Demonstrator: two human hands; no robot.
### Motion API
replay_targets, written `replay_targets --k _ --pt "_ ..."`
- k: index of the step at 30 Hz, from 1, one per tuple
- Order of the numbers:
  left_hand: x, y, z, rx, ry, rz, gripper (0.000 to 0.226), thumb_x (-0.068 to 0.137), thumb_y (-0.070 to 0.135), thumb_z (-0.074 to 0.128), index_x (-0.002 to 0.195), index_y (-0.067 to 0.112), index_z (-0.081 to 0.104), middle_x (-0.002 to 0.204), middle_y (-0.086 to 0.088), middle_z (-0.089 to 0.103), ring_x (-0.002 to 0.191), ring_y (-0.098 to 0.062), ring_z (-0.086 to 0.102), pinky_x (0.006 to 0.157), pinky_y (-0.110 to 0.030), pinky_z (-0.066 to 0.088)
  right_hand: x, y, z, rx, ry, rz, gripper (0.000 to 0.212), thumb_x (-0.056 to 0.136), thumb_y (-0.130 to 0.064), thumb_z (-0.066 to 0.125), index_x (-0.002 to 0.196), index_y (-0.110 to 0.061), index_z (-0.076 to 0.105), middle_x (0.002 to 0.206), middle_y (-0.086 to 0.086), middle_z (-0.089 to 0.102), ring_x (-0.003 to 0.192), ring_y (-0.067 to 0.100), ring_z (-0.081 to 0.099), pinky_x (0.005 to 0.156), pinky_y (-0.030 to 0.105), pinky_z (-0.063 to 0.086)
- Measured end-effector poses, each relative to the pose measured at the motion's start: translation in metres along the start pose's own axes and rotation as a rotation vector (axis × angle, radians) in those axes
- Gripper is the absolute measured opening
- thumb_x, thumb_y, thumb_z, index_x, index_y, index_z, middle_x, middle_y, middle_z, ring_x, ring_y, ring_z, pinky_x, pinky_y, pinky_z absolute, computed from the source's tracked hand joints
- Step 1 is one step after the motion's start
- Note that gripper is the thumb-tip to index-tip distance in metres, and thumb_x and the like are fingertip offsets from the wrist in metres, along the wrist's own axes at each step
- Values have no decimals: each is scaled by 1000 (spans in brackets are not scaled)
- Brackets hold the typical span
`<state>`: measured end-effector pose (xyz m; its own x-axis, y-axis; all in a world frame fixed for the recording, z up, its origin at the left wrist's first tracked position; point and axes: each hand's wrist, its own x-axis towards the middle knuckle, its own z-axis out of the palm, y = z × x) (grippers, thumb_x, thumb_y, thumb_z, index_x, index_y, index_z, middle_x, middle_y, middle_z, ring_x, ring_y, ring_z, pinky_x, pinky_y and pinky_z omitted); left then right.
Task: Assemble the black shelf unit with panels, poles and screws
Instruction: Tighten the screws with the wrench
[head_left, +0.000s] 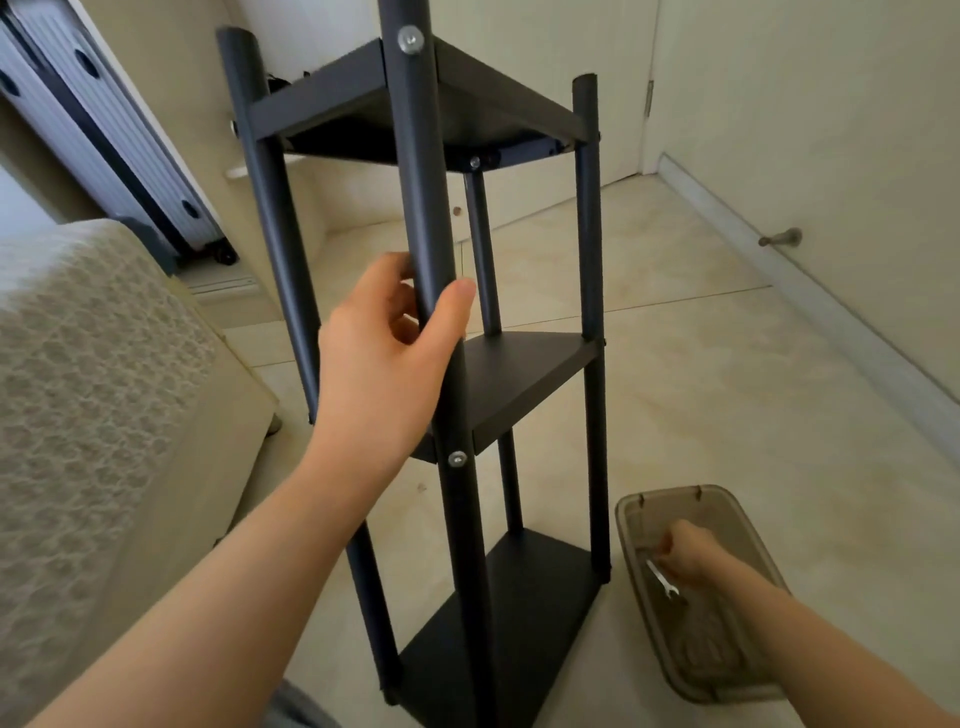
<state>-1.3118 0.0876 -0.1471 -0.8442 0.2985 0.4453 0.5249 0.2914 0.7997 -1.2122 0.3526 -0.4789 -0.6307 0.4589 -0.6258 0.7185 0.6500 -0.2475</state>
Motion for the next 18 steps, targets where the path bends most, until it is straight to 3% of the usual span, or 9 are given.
replay_targets --k 3,5,8,15,18 --pt "-3 0 4 10 30 10 7 96 38 62 100 36 57 79 9 68 76 -12 70 71 -33 62 19 11 17 17 7 0 21 95 -34 60 94 -14 57 112 10 69 101 25 65 71 26 46" --pt "-3 1 4 15 40 27 5 97 35 62 98 35 57 77 5 68 74 -15 70 68 -37 62 29 14 27 -23 -5 -23 23 98 -36 55 102 -13 56 117 11 66 104 25 63 77 28 47" --pt "-2 3 4 16 36 56 4 98 29 62 96 29 58 76 -5 66 69 -24 69 63 -45 60 35 16 41 -5 -18 -43 18 100 -32 52 96 -15 47 115 11 63 101 26 61 77 29 45" --pt "-4 4 8 14 39 78 2 99 25 61 100 25 59 76 -11 64 68 -26 67 62 -45 59 33 14 58 40 95 -65 19 101 -29 48 95 -13 56 99 10 62 88 25 60 83 39 54" --pt "-4 3 10 16 41 94 2 99 25 62 100 25 60 74 -10 63 67 -24 67 62 -38 60 35 12 62 59 97 -61 17 100 -21 48 89 -12 57 94 9 61 84 25 59 81 41 54"
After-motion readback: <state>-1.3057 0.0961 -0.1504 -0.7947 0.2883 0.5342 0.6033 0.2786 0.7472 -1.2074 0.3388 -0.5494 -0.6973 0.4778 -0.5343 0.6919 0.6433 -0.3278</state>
